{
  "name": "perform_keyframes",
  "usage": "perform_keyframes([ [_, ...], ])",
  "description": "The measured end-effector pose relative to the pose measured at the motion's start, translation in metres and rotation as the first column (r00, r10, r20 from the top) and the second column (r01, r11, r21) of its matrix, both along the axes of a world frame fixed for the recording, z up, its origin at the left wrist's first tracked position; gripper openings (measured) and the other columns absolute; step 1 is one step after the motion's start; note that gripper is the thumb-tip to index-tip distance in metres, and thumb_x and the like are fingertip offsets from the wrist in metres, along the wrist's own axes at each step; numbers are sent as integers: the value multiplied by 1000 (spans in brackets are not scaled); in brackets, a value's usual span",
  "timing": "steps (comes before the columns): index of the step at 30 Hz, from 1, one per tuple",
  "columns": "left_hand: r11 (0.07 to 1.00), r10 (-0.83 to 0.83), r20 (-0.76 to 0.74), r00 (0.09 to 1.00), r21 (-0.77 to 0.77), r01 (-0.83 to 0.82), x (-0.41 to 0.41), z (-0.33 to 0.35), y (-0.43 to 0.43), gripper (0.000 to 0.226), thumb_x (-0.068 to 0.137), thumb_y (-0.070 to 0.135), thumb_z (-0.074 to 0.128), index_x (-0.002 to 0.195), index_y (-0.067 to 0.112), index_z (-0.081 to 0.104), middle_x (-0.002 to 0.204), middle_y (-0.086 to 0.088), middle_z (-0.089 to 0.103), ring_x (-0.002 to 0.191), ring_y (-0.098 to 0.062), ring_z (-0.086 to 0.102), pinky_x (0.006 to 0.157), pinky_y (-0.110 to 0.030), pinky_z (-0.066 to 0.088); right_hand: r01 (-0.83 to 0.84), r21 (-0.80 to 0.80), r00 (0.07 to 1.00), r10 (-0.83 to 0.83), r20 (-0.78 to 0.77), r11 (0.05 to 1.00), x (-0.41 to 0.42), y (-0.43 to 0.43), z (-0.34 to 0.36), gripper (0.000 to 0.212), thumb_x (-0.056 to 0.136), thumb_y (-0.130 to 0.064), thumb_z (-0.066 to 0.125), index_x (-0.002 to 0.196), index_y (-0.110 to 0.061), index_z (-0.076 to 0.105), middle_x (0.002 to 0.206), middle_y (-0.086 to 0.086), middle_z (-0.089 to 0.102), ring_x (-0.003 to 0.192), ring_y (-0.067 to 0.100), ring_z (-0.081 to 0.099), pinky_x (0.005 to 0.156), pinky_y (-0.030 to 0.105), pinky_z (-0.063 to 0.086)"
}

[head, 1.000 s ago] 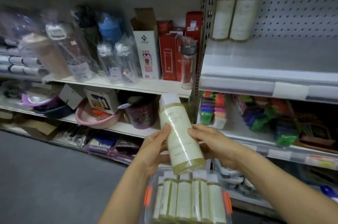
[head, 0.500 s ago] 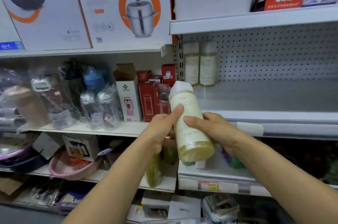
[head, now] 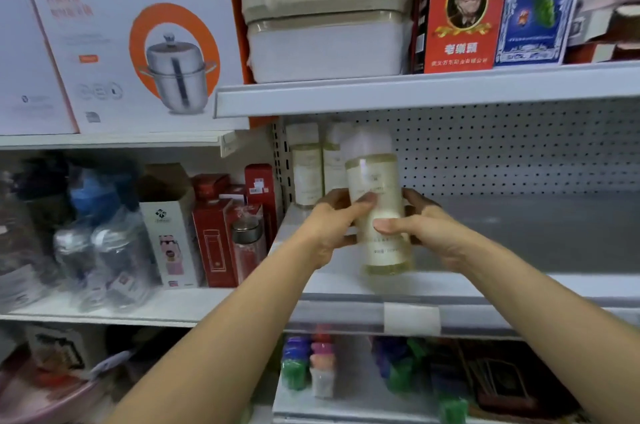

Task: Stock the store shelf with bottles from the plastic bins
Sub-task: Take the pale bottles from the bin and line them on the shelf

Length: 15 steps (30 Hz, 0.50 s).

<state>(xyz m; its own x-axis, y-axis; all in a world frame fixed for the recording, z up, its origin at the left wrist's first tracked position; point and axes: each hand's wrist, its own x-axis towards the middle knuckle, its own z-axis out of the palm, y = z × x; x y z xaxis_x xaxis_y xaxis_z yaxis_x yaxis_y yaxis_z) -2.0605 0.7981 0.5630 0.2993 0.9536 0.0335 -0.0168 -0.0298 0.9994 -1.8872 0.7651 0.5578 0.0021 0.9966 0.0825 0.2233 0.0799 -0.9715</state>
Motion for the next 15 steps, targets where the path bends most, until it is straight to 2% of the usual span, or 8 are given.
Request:
perform_keyframes([
  [3,1000,-9,65,998,11,8,14,-13,19,42,89,23,74,127,20,57,121,5,70,111,-13,66,78,-31,57,13,60,999,-16,51,998,15,22,-11,76,74,-10,83,138,-28,45,122,-3,64,113,20,62,99,44,50],
  [6,999,-18,78,997,28,16,26,-25,38,45,86,19,77,126,24,57,124,9,69,116,-14,64,92,-41,56,-16,79,999,13,36,997,26,43,-25,81,74,-9,83,141,-27,40,127,-5,62,117,18,60,101,46,49],
  [8,999,-12,88,996,47,8,33,-29,52,44,87,15,76,125,25,58,123,8,69,115,-16,65,97,-45,55,-22,101,1000,20,25,995,31,57,-32,78,75,-9,83,136,-29,40,125,-8,61,115,13,59,96,38,51],
  [10,997,-3,89,996,72,-3,40,-31,66,44,87,14,75,127,25,59,125,4,68,115,-18,65,97,-46,55,-12,131,999,7,36,991,33,69,-34,75,76,-8,82,134,-28,38,121,-11,59,107,4,59,83,23,52],
  [11,997,0,84,996,82,-7,44,-32,74,47,88,16,76,130,24,58,126,2,67,116,-19,65,98,-47,55,-11,150,999,5,44,989,34,76,-35,74,76,-8,83,132,-25,38,120,-11,59,106,2,59,77,19,52],
  [12,996,5,76,997,88,-12,47,-34,80,50,88,19,75,134,25,57,127,1,66,115,-19,65,98,-47,55,-14,165,999,6,46,986,35,85,-37,75,74,-9,84,132,-22,39,122,-10,60,107,4,61,77,21,54],
  [15,995,72,42,997,72,-75,60,-42,102,51,91,23,72,138,24,53,123,-1,67,112,-18,65,97,-38,55,30,166,996,-44,81,986,40,116,-39,81,70,-14,88,133,-18,38,125,-6,59,114,12,61,88,32,55],
])
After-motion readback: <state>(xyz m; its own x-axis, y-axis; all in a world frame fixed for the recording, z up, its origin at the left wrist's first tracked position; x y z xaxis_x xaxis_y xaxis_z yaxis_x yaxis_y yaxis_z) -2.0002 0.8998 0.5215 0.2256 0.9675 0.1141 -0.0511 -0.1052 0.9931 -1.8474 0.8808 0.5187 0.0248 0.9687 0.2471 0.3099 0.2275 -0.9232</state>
